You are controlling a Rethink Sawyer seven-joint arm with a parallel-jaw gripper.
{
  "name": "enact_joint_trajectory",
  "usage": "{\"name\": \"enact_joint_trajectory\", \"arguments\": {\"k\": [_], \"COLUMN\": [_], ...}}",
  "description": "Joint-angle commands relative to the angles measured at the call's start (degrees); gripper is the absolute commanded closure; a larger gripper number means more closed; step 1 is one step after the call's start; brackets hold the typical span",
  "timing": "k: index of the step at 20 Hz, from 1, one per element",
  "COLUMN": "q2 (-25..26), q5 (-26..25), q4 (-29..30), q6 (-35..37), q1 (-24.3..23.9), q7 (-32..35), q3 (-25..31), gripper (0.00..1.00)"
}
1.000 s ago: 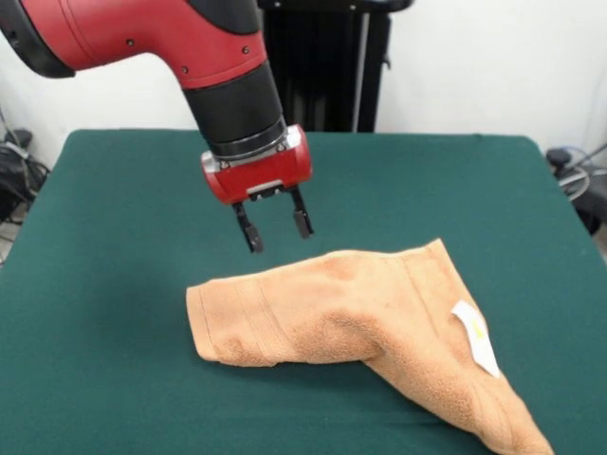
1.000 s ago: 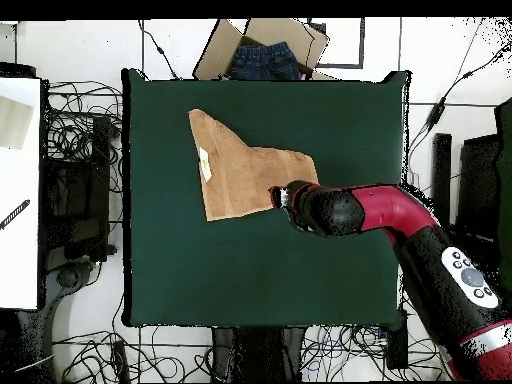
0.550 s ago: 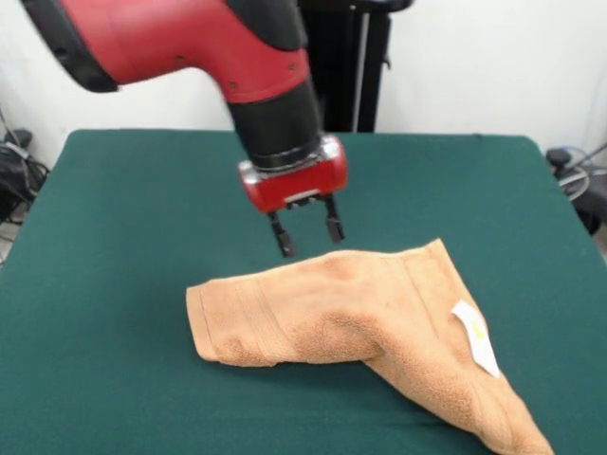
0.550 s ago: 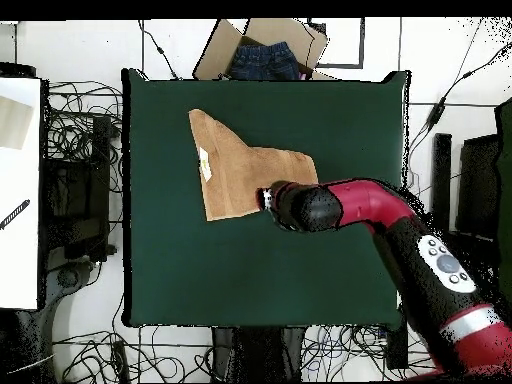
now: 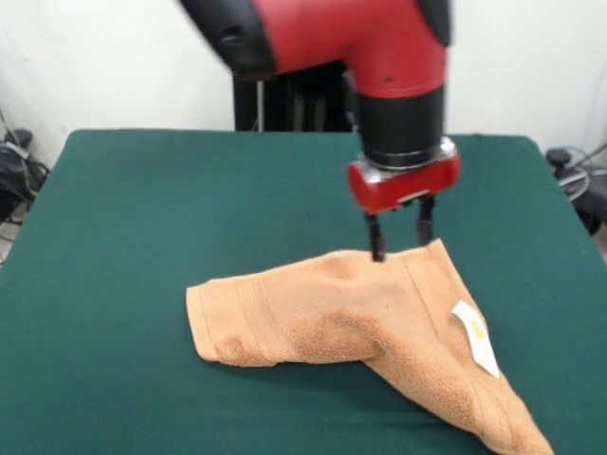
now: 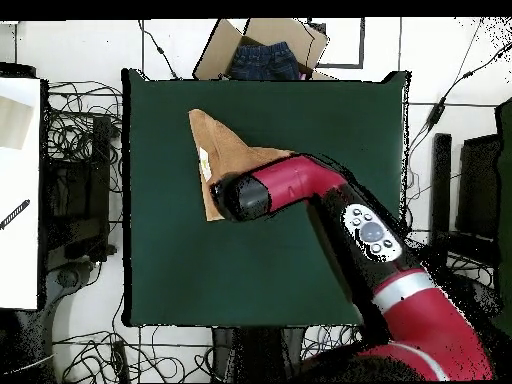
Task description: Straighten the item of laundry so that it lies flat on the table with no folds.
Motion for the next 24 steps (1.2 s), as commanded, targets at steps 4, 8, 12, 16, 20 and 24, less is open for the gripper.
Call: {"name": "enact_joint_trajectory", "arguments": {"k": [4,8,12,16,20,24], "q2": [-0.5,-0.4,0.5,1.8,-0.1,0.0], "q5": [-3.7,-3.8,-3.2,0.0,2.5,3.6], "q4": [-6.2,-7.3,-7.2,-5.2,-1.7,-0.9], "q6": [2.1,1.7,-0.6,-3.1,-4.8,-6.6], "q1": [7.7,9.6,9.8,7.6,6.9,8.0], "q7": [7.9,7.9,7.8,7.1,11.2,14.4], "q3": [-12.2,-14.6,-15.9,-15.2,-16.8,-19.4], "gripper": [0.00,0.00,0.00,0.00,0.00,0.00]}}
